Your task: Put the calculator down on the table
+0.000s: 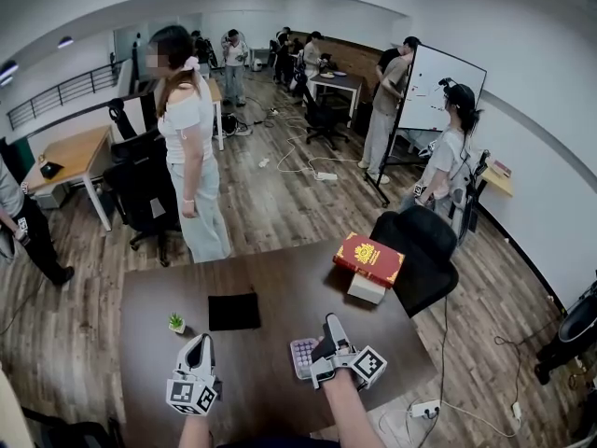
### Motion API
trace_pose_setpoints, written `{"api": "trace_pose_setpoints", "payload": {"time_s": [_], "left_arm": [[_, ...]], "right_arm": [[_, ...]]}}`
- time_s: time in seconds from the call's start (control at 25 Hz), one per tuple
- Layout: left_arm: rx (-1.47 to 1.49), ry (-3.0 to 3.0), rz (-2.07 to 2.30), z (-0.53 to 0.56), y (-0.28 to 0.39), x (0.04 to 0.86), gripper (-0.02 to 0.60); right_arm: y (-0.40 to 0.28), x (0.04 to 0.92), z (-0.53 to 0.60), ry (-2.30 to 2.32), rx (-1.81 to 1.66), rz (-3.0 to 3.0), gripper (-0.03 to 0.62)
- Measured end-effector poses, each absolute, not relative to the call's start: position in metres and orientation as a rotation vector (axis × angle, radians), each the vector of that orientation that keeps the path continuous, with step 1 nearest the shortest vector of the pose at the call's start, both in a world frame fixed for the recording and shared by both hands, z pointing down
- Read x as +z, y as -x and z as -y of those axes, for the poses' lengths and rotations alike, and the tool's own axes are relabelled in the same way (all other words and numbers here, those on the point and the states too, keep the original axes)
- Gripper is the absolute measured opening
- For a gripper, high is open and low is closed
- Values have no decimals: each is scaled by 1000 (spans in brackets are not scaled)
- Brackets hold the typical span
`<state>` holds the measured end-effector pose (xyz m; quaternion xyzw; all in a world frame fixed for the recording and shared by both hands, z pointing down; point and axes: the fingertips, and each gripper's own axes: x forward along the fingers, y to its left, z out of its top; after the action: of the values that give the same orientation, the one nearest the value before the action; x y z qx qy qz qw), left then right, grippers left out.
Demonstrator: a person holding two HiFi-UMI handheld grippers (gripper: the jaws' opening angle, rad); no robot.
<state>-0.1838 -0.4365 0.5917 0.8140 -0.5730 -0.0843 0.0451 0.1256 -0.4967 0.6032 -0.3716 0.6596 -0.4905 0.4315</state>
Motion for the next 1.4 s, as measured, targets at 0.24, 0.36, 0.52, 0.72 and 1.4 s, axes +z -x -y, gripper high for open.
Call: {"api": "trace_pose_setpoints", "payload": {"time_s": [0.24,0.36,0.52,0.72,1.4], "left_arm": [[-258,-2483,1753,435,184,593,-3],[-257,-2484,1755,436,183,593,-3],[-259,-2483,1755,435,181,593,-3],[-256,-2480,1755,434,180,592,-3],[-275,-2469,1745,431,179,591,-3]], "right_arm": [[-128,589,495,1121,-1041,-1902,443],[-125,589,492,1251,-962,-2045,443],[-125,589,490,1384,-816,-2201,437],[-125,583,488,1552,-602,-2370,428],[-114,584,480,1716,-262,-2608,348]]}}
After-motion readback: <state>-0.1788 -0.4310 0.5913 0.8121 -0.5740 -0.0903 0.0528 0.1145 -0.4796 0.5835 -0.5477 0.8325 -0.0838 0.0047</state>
